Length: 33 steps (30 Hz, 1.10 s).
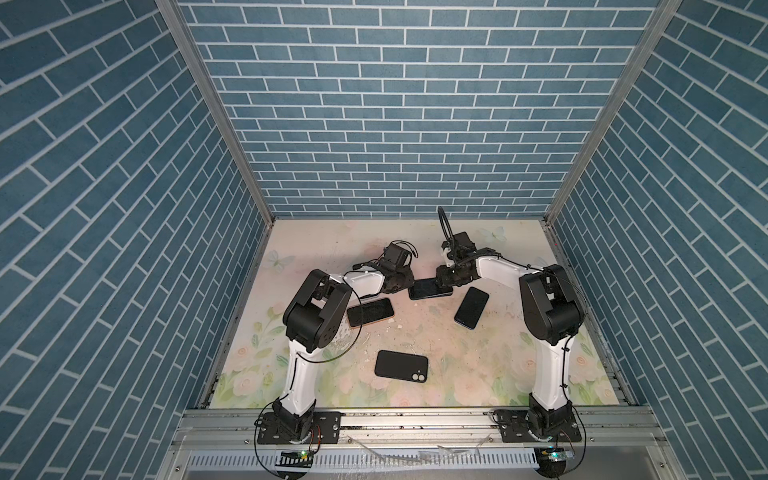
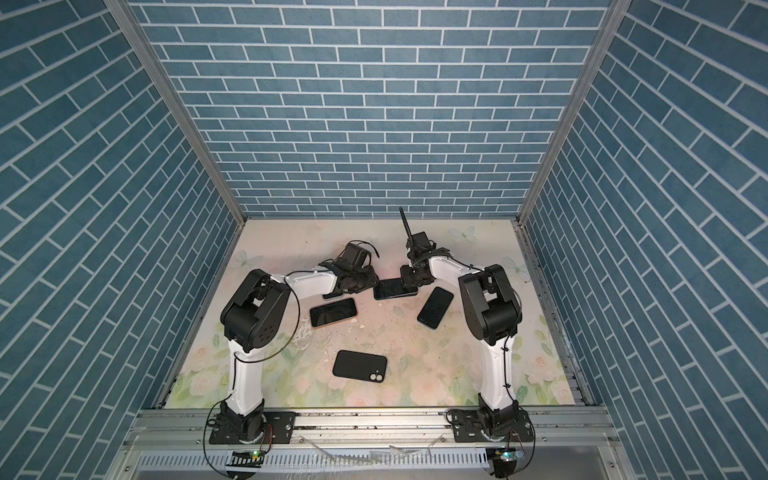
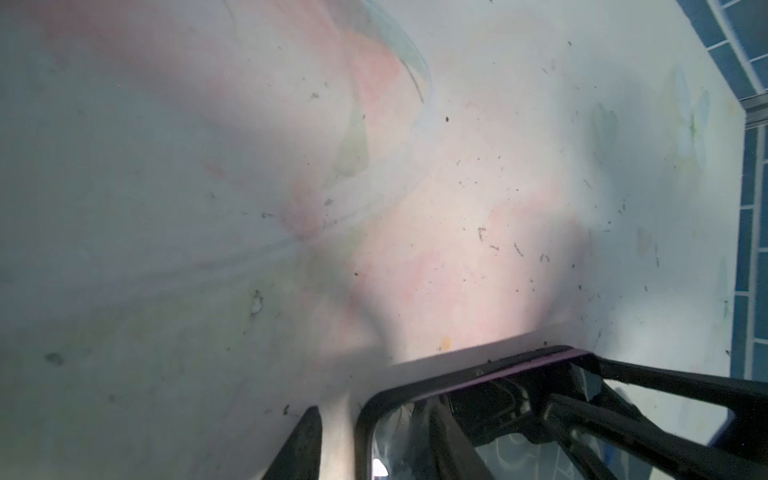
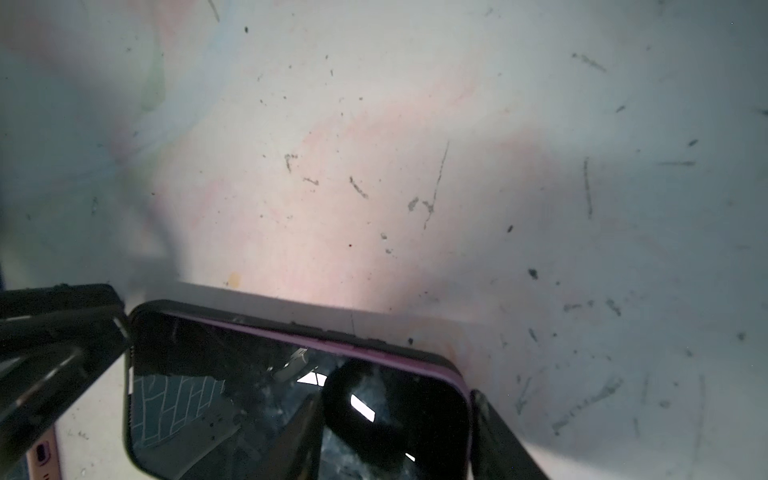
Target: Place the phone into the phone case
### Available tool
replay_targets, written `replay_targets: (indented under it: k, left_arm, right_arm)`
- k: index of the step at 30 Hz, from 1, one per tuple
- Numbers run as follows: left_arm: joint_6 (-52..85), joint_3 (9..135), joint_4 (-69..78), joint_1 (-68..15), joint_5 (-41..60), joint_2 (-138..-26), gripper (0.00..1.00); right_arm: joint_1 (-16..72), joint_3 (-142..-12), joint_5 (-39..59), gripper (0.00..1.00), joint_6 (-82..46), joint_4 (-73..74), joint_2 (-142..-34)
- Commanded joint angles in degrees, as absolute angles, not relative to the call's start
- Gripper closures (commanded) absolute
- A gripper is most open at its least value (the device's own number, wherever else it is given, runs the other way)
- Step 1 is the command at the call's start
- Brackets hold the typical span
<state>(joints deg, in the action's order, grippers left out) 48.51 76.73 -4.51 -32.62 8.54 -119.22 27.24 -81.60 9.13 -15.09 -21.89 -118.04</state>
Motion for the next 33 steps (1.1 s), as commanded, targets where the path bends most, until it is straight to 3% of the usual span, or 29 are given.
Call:
replay_targets:
  k: [1,11,18,26,33]
  left_arm:
    - [50.44,73.85,-7.29,-33.45,11.25,-121.73,0.55]
    - [52.16,71.99,-4.87,-33.75,12.42,-122.35,0.55]
    - [52.39,70.25,-3.89,-33.43,12.57,-120.54,0.55]
    - [49.87,68.13,-5.65,-32.44,12.35,-116.77,0.45]
    - [49.22,66.71,-5.65,-32.14,14.94,-115.34,0.43]
  right_arm:
    - [29.50,-78.03,12.64,0.46,-15.66,-22.42,-122.07]
    - [29.62,-74.54,19.10,0.45,-17.47,-19.35,-120.21]
    - [27.69,-72.41,22.18,0.38,-18.82,-18.39,-116.09]
    - [22.34,-69.03,26.44,0.34,-19.86,-18.92,-110.62]
    - [21.36,-68.55,31.78,0.34,-18.77,-20.63,-110.60]
